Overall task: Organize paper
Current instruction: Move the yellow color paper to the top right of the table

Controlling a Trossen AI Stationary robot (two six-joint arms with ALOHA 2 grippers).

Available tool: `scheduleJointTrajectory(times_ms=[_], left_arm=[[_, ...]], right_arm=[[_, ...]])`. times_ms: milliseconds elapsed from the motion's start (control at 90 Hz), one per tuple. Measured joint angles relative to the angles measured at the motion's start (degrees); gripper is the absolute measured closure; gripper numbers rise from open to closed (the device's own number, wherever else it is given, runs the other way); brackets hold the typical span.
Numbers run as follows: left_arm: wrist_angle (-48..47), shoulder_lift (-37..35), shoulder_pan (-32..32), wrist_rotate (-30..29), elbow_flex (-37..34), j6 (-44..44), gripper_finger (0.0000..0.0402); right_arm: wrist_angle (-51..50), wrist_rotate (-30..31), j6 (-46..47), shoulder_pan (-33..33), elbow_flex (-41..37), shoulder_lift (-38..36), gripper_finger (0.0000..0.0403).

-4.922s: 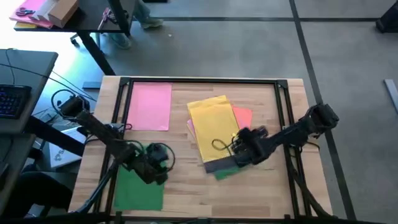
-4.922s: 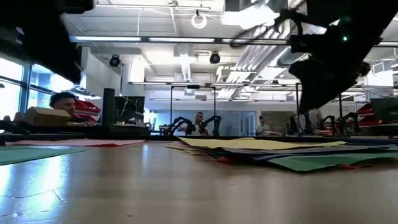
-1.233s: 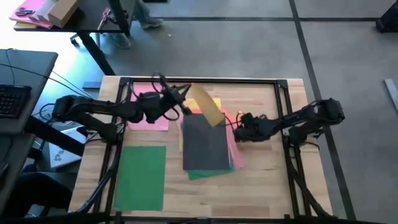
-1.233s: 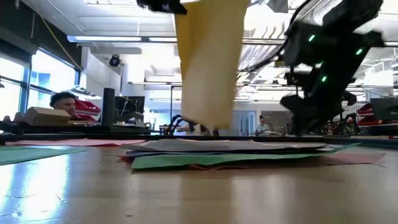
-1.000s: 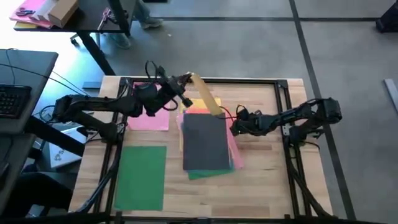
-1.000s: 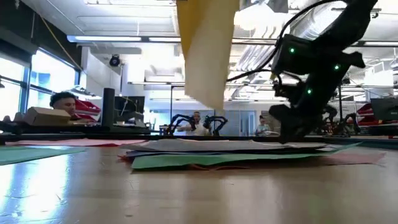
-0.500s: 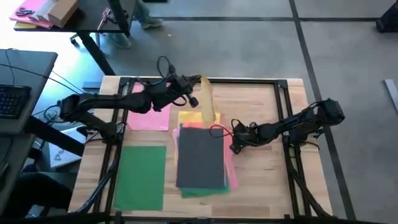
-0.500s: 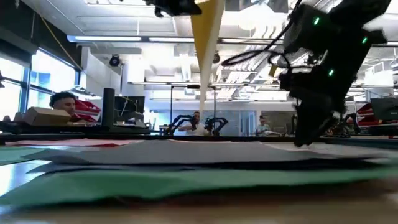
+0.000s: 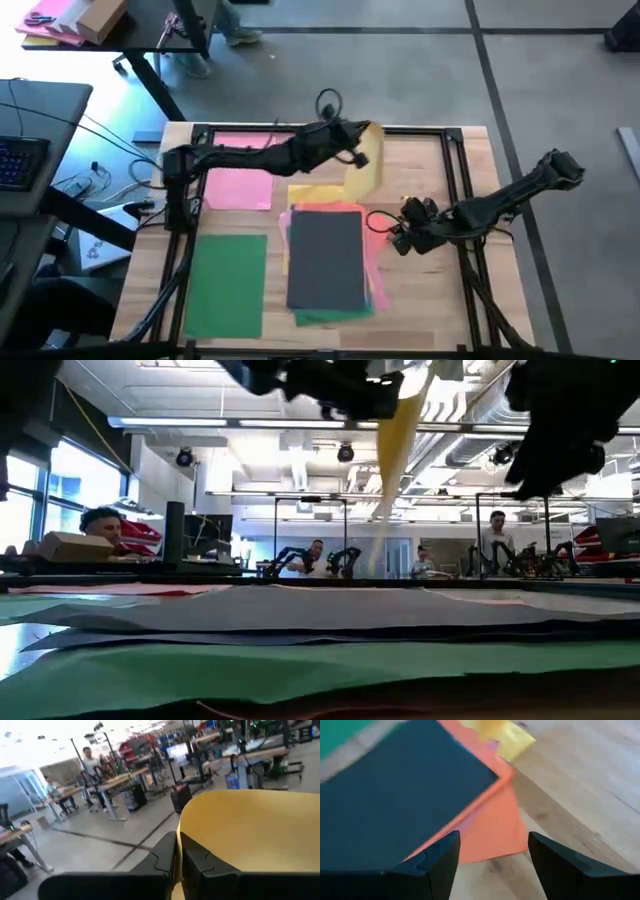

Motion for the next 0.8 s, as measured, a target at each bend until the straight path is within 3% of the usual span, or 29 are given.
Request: scheduleJointTrajectory(times_ms=[189, 422, 500, 633, 800], left_arm=[[-11.7, 6.0, -0.4, 0.6, 12.4, 3.1, 0.0401], [-23.8, 5.6, -2.0, 2.1, 14.0, 2.8, 0.0401], [-29.3, 5.5, -2.9, 6.1, 14.0, 0.0, 0.0401], [-35.0, 6.8, -5.4, 18.4, 12.8, -3.6, 0.0401], [-33.2, 11.8, -9.4, 26.7, 8.5, -1.4, 0.0401]], right_arm=[[-1.2, 1.5, -0.3, 4.3, 0.0, -8.4, 0.0181], [-5.6, 4.0, -0.6, 6.3, 0.0, -16.2, 0.0181], [-5.4, 4.0, -0.9, 6.9, 0.0, -18.0, 0.0181], [-0.9, 2.7, -6.7, 8.1, 0.0, -20.5, 0.0181], [8.2, 2.5, -16.4, 8.7, 0.0, -22.3, 0.0181]])
